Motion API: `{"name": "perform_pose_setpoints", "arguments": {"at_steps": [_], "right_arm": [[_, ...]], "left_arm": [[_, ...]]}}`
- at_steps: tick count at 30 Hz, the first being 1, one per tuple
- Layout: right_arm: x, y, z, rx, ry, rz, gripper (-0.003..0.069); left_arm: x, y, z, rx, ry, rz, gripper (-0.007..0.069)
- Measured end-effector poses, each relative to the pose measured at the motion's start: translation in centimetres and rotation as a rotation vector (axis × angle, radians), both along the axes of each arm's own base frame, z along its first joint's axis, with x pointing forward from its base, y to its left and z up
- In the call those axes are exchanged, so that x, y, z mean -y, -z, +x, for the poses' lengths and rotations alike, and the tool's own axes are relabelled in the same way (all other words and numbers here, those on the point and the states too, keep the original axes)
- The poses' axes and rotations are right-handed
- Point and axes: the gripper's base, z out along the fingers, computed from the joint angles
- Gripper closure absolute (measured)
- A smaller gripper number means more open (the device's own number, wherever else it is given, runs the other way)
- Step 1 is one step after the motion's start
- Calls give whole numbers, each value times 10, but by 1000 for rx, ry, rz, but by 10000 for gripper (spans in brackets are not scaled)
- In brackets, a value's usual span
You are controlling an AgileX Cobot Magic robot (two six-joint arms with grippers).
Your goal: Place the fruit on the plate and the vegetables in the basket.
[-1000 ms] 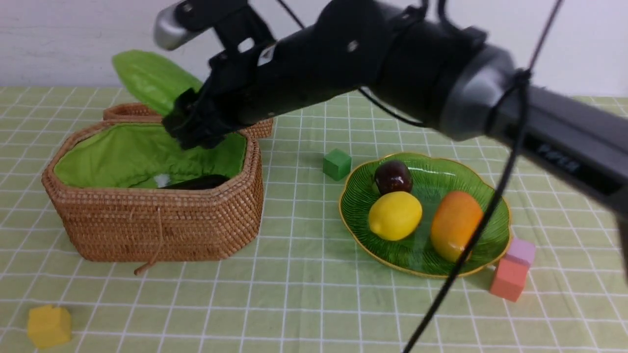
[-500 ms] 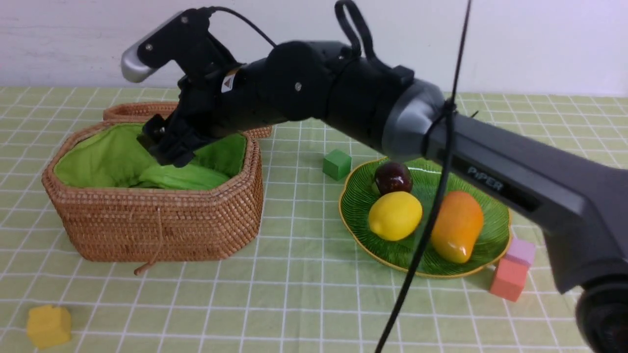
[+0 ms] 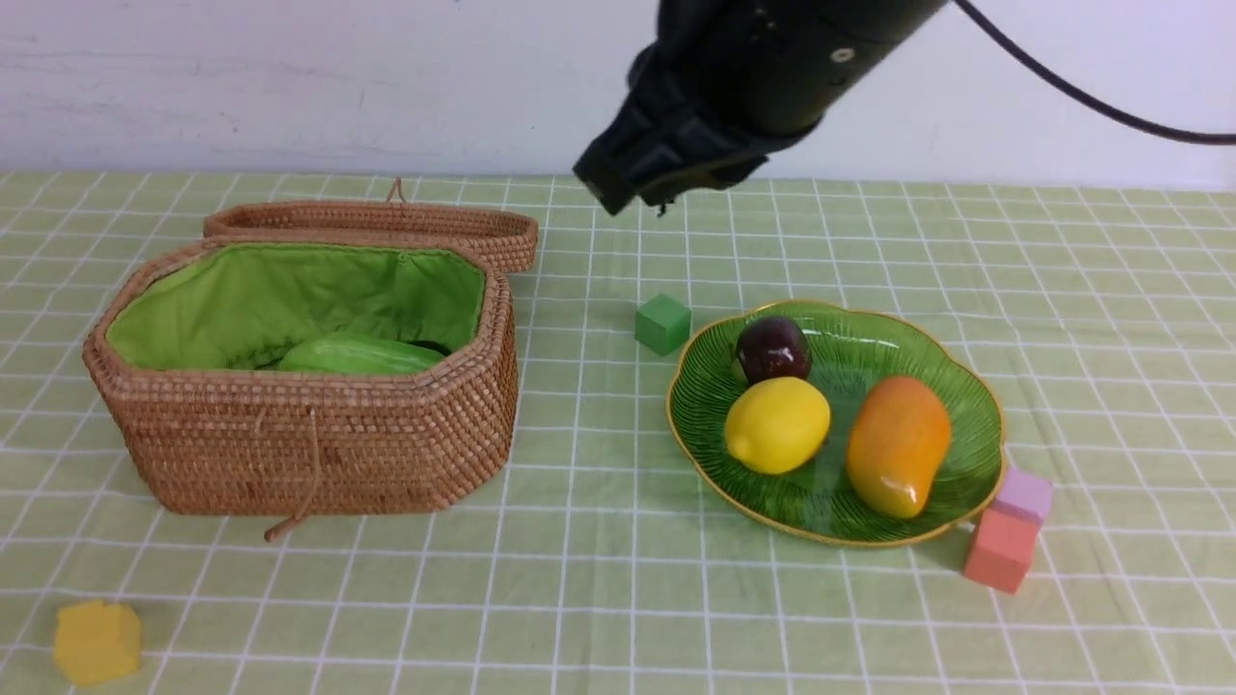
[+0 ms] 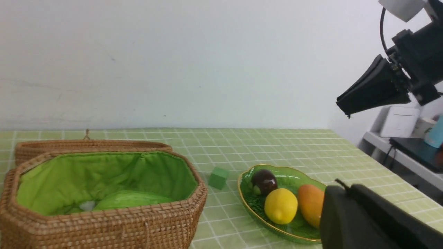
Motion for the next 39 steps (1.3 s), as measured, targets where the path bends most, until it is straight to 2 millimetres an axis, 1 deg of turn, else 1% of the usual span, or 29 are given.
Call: {"name": "perform_pose_setpoints", "arguments": {"at_steps": [1, 2, 4, 7, 8, 9, 11, 13, 14, 17, 21, 30, 33, 34, 36, 39], "right_arm": [[5, 4, -5, -25, 22, -1, 673], [16, 3, -16, -44, 46, 9, 673], [31, 7, -32, -84, 81, 11, 666], [55, 23, -57, -170, 159, 15, 657], [58, 22, -61, -170, 164, 22, 656], [69, 35, -72, -222, 209, 20, 653], [83, 48, -88, -275, 258, 26, 651], [91, 55, -97, -302, 282, 32, 650], [98, 61, -106, -328, 306, 39, 648], [111, 69, -119, -351, 336, 51, 645], [119, 74, -127, -356, 346, 56, 642], [119, 73, -127, -351, 345, 63, 630], [124, 69, -129, -344, 357, 86, 625], [129, 67, -130, -335, 372, 102, 625], [145, 60, -133, -296, 426, 146, 625], [173, 57, -138, -185, 524, 221, 625]], "left_arm": [[0, 7, -2, 9, 11, -13, 638], [2, 20, -1, 9, 29, -19, 638], [6, 34, 0, 26, 52, -32, 638], [14, 52, 5, 34, 75, -28, 638], [15, 54, 6, 29, 76, -24, 638], [18, 62, 9, 23, 82, -16, 638], [21, 71, 12, 3, 85, -1, 638], [22, 75, 13, -6, 86, 7, 638], [23, 80, 14, -17, 87, 15, 638], [25, 88, 16, -38, 87, 32, 638], [27, 96, 18, -62, 84, 50, 638], [25, 100, 19, -100, 71, 74, 638], [25, 101, 19, -107, 68, 79, 638], [25, 101, 19, -108, 67, 80, 638], [25, 101, 19, -109, 67, 80, 638], [25, 101, 19, -110, 67, 80, 638]]}}
